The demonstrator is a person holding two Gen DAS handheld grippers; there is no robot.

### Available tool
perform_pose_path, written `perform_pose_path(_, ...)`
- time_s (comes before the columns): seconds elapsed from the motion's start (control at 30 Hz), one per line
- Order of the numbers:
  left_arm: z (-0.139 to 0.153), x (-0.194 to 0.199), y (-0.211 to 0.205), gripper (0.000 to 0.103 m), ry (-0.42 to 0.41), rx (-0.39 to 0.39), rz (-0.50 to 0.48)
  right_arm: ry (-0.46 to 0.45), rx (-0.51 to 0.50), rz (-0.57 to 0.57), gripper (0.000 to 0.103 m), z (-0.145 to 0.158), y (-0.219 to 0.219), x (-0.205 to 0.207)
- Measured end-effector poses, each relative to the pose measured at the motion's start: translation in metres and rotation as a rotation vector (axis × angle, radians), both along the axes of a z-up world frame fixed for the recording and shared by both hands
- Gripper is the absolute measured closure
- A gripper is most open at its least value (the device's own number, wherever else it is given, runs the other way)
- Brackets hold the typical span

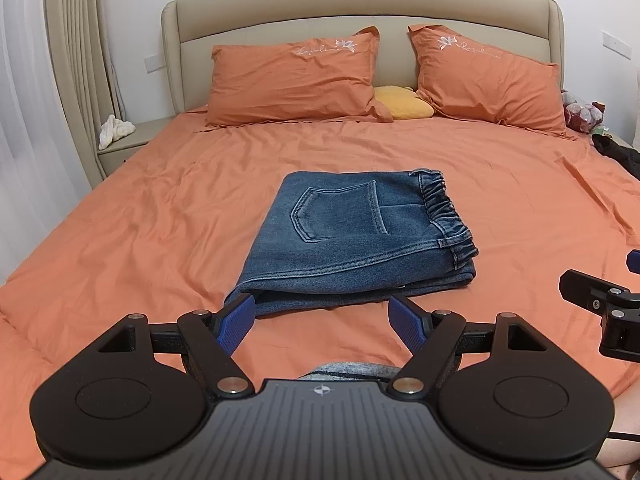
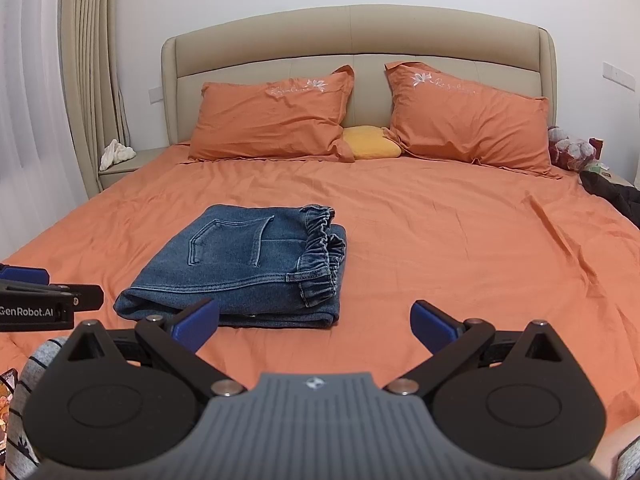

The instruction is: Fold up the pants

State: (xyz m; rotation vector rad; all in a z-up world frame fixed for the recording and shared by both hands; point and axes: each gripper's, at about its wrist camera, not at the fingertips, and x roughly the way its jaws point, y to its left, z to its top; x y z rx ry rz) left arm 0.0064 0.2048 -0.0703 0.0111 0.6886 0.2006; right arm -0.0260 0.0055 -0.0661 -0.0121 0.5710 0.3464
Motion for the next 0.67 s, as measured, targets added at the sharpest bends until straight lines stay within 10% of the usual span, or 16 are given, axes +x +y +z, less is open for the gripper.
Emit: perform_pose_path(0.67, 0.0064, -0.0045, -0.0029, 0.016, -0.047, -0.005, -0.017, 0.008, 0.004, -0.002, 0.005, -0.0005, 0.0015, 0.0019)
